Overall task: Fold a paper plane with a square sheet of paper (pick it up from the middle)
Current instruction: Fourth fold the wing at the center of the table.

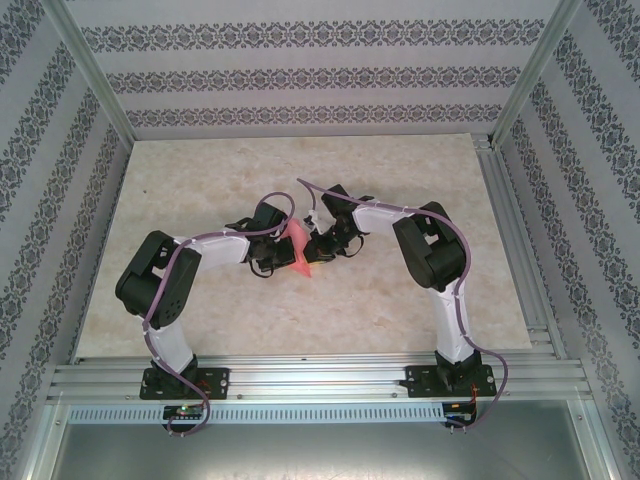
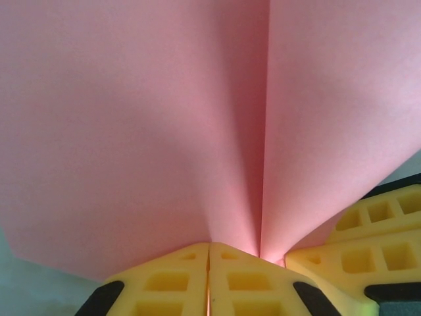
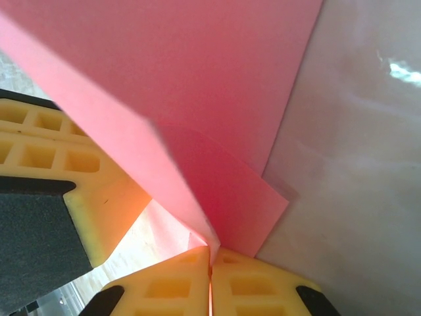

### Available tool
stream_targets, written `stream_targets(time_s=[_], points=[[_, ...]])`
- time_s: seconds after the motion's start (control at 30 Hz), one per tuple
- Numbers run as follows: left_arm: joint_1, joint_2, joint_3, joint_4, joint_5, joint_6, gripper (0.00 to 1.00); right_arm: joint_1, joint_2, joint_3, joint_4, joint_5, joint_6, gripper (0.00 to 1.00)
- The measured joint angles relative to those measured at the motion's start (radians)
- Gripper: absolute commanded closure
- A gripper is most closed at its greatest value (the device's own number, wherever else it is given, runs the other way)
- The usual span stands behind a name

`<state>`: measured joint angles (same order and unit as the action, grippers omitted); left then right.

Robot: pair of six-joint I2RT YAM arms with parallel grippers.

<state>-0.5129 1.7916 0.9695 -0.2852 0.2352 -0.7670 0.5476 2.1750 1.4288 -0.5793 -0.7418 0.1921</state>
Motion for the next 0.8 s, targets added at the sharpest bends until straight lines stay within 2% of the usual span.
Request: stream_targets(time_s=[0.27, 0.43, 0.8], points=[[0.000, -0.084, -0.049, -0.019, -0.036, -0.012, 0.86, 0.000, 0.001, 0.000, 0.005, -0.003, -0.001, 0.92], [0.000, -0.144, -0.075, 0.023, -0.018, -0.047, 0.87, 0.000, 0.001, 0.000, 0.005, -0.004, -0.001, 0.92], [0.000, -0.072, -0.077, 0.199, 0.078, -0.133, 0.87, 0.000, 0.001, 0.000, 0.005, -0.004, -0.001, 0.92]])
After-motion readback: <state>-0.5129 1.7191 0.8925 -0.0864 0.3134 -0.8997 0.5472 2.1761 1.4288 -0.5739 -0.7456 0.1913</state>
